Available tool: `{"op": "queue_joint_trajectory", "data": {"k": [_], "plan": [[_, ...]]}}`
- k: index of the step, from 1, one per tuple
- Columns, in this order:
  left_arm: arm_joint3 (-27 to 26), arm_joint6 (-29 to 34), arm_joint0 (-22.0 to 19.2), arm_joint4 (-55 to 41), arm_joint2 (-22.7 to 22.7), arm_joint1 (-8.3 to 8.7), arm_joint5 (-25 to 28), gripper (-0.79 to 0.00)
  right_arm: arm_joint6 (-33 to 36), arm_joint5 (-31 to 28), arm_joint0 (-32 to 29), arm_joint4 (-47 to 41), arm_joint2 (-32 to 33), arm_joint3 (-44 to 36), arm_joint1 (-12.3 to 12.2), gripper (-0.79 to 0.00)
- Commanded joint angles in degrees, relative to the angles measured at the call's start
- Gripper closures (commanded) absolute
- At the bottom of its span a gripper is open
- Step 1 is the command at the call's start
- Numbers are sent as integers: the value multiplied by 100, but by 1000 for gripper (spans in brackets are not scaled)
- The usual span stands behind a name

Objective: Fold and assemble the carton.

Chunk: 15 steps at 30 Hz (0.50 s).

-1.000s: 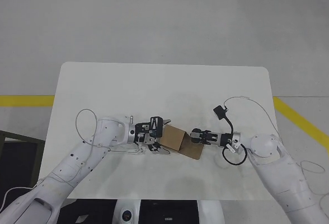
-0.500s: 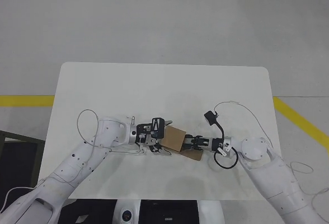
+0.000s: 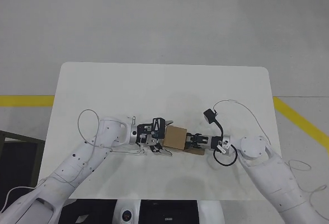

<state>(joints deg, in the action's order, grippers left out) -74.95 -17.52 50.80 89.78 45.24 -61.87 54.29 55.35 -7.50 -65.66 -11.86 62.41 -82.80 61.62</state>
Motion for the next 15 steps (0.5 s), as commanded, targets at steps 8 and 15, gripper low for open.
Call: {"op": "queue_joint_trajectory", "data": {"k": [8,15], "plan": [[28,-6,-7,21,3,-10,23,-785,538,117,-297,71,675,-278,-200,0],[27,-14,5,44,15,-10,43,-785,682,202,-725,93,1042,-478,-314,0]]}}
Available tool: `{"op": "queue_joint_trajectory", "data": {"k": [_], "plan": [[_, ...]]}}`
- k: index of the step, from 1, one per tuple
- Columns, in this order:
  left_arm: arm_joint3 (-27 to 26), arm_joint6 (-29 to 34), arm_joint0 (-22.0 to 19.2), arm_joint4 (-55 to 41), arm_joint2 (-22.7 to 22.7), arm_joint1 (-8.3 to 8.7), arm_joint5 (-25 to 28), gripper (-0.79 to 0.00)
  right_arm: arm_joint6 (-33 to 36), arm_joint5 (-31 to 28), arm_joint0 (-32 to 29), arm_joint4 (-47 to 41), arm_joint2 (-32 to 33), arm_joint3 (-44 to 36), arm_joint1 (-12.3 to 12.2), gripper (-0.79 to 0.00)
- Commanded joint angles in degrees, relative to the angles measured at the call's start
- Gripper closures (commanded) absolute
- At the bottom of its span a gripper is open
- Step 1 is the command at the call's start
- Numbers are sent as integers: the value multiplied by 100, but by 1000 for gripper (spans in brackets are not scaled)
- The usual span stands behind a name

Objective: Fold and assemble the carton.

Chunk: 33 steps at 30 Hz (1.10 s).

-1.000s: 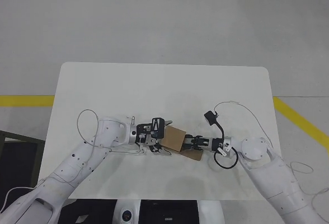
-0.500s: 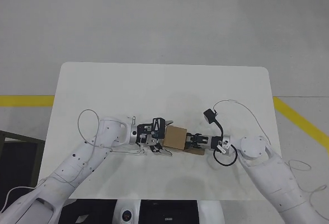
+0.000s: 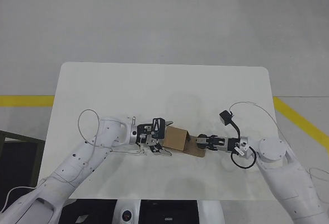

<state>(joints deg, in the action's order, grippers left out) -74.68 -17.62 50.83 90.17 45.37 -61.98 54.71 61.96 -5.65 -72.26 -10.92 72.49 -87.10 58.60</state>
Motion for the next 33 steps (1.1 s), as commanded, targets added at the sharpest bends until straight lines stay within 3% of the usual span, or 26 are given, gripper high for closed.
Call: {"op": "queue_joint_trajectory", "data": {"k": [1,8,15,33], "plan": [[0,-7,4,7,5,1,1,-785,44,39,-136,10,54,-115,-24,0],[1,-14,15,8,0,-7,10,-785,-226,109,-453,-52,-63,-371,-20,0],[4,-16,0,17,9,-14,20,-785,-760,55,-347,24,-313,-247,46,0],[-8,-2,41,26,49,-5,96,-785,-765,-189,84,-72,-747,16,152,0]]}}
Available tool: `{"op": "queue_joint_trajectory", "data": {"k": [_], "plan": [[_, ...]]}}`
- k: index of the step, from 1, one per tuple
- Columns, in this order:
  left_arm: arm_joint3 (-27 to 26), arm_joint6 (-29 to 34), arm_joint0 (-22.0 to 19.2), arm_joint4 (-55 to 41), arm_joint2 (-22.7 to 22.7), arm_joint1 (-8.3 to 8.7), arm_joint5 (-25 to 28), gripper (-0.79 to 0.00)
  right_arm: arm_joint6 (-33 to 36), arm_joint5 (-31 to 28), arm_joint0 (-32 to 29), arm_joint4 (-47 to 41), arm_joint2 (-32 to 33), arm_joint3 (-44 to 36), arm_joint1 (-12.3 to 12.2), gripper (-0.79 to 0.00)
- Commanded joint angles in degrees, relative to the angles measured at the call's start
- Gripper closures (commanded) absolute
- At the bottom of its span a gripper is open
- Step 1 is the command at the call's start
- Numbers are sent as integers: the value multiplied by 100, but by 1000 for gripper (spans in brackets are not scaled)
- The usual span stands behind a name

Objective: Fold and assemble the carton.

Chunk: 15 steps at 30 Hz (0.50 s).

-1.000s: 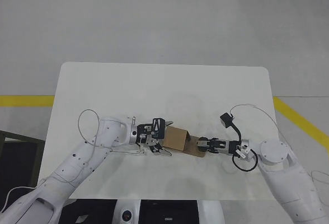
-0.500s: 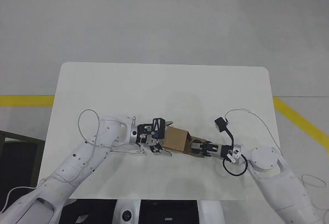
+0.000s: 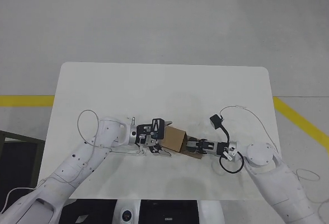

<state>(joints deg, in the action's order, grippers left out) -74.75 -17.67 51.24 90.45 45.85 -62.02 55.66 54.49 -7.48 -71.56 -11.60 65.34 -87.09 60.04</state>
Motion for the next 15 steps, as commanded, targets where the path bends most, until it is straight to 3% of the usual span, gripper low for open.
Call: {"op": "queue_joint_trajectory", "data": {"k": [1,15], "plan": [[-1,5,0,-4,1,-2,1,-785,-39,-16,27,-11,-64,28,17,0],[-27,44,15,-12,2,-8,44,-785,-365,-65,176,-122,-330,258,116,0]]}}
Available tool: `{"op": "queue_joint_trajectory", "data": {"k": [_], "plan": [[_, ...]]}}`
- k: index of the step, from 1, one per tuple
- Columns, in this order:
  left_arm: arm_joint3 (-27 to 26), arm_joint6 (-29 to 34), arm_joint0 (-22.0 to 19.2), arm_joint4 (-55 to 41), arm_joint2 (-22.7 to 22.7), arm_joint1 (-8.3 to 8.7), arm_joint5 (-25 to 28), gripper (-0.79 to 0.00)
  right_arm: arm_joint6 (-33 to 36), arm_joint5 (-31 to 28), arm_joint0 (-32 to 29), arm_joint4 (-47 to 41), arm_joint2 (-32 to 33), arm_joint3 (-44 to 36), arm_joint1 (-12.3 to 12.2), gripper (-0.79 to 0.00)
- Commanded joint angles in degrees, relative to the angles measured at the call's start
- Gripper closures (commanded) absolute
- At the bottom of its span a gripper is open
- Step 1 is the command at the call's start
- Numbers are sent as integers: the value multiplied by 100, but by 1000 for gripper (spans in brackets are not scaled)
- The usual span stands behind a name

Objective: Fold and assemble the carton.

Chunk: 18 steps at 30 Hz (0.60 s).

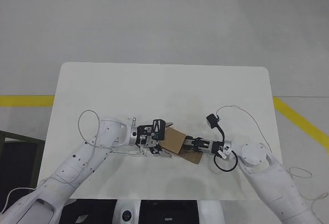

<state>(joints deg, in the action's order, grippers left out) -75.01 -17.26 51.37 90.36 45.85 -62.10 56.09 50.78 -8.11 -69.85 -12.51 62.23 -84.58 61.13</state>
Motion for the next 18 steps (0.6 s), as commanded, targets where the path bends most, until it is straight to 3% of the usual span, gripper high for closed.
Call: {"op": "queue_joint_trajectory", "data": {"k": [1,18], "plan": [[-6,7,1,1,1,0,11,-785,3,-7,18,-39,-43,15,14,0],[-16,20,21,-30,8,-9,19,-785,62,-143,378,-384,-486,404,192,0]]}}
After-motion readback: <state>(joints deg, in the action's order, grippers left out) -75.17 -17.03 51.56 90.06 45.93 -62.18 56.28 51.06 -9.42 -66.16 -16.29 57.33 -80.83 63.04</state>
